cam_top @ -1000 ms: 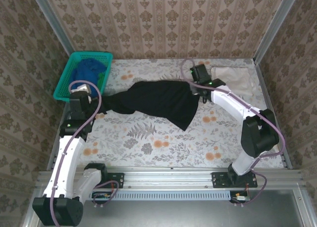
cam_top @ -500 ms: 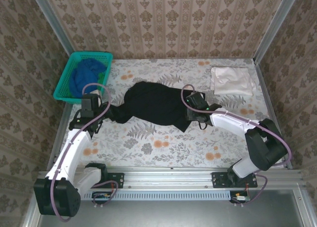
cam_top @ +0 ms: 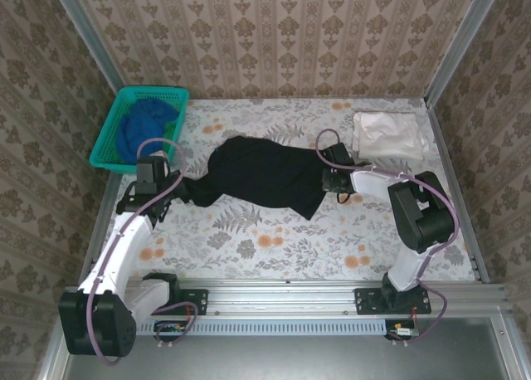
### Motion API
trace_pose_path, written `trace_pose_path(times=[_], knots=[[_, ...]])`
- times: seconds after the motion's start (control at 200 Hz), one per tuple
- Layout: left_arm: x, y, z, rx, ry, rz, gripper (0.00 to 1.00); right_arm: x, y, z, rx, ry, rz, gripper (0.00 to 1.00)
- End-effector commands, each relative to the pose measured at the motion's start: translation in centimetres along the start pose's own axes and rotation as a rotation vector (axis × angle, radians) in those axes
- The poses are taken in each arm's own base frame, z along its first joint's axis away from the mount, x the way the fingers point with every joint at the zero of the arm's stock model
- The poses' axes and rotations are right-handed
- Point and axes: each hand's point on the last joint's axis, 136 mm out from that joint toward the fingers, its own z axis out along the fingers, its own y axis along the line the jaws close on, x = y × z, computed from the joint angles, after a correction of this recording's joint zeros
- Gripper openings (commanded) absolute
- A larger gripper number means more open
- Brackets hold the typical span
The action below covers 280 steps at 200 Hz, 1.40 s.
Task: Fold and stack the t-shirts
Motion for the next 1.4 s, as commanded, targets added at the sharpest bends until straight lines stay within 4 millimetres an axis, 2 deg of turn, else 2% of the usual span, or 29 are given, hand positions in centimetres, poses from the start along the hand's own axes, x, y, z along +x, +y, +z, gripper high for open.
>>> trace_pose_path(times=[0.0, 0.08, 0.15, 0.205, 0.25, 0.295, 0.355, 0.415, 0.475, 0.495, 0.53, 0.6, 0.665, 0.78, 0.805, 0.91, 1.03, 1.08, 1.195, 1.285, 1.395], knots=[[-1.6, -0.1, -0.7, 0.000, -0.036, 0.024, 0.00, -2.1, 0.9, -3.2, 0.031, -0.042, -0.029, 0.07], [-1.9, -0.1, -1.0, -0.004, -0.043, 0.033, 0.00, -3.1, 1.8, -7.3, 0.077, -0.088, -0.096, 0.04], [-2.2, -0.1, -1.2, -0.006, -0.052, 0.038, 0.00, -3.1, 3.3, -10.3, 0.078, -0.074, -0.177, 0.06], [-2.4, -0.1, -1.3, -0.004, -0.059, 0.042, 0.00, -3.6, 4.0, -11.9, 0.100, -0.089, -0.220, 0.05], [-2.6, -0.1, -1.4, -0.005, -0.061, 0.046, 0.00, -4.1, 4.7, -12.3, 0.098, -0.090, -0.250, 0.05], [-2.7, -0.2, -1.4, -0.005, -0.062, 0.051, 0.00, -4.8, 5.2, -11.9, 0.099, -0.079, -0.270, 0.06], [-2.7, -0.1, -1.3, -0.006, -0.056, 0.055, 0.00, -6.3, 5.8, -10.1, 0.102, -0.063, -0.274, 0.09], [-2.6, 0.0, -1.2, -0.010, -0.054, 0.055, 0.00, -7.8, 6.7, -7.4, 0.078, -0.018, -0.266, 0.24], [-2.4, 0.1, -0.9, -0.015, -0.045, 0.058, 0.00, -9.1, 7.5, -4.6, 0.052, 0.024, -0.264, 0.32], [-2.3, 0.2, -0.8, -0.020, -0.040, 0.058, 0.00, -9.5, 7.7, -3.9, 0.053, 0.037, -0.263, 0.41], [-2.0, 0.3, -0.6, -0.022, -0.027, 0.061, 0.00, -9.8, 7.9, -3.5, 0.061, 0.047, -0.268, 0.49], [-1.5, 0.3, -0.2, -0.020, -0.001, 0.070, 0.00, -9.9, 7.9, -3.7, 0.063, 0.035, -0.274, 0.52], [-1.0, 0.5, 0.3, -0.025, 0.019, 0.073, 0.00, -9.6, 7.7, -4.8, 0.029, -0.004, -0.255, 0.56], [-0.6, 0.6, 1.0, -0.029, 0.041, 0.076, 0.00, -7.6, 6.4, -6.8, -0.041, -0.069, -0.187, 0.56], [-0.5, 0.6, 1.1, -0.028, 0.045, 0.078, 0.00, -7.7, 6.7, -7.1, -0.080, -0.108, -0.168, 0.55], [-0.5, 0.9, 1.4, -0.044, 0.056, 0.086, 0.00, -3.9, 6.7, -6.1, -0.195, -0.081, -0.128, 0.51], [-0.4, 1.3, 1.4, -0.062, 0.061, 0.088, 0.00, -1.4, 5.2, -4.4, -0.192, -0.077, -0.090, 0.46], [-0.4, 1.2, 1.4, -0.058, 0.057, 0.088, 0.00, -1.1, 4.8, -3.9, -0.192, -0.078, -0.072, 0.42], [-0.3, 1.2, 1.4, -0.054, 0.058, 0.083, 0.00, -0.3, 5.3, -3.4, -0.247, -0.082, -0.063, 0.31], [-0.2, 1.1, 1.5, -0.049, 0.059, 0.084, 0.00, -0.3, 5.8, -2.2, -0.262, -0.059, -0.065, 0.31], [-0.2, 0.9, 1.6, -0.040, 0.062, 0.085, 0.00, -1.9, 6.1, -0.4, -0.206, -0.045, -0.085, 0.31]])
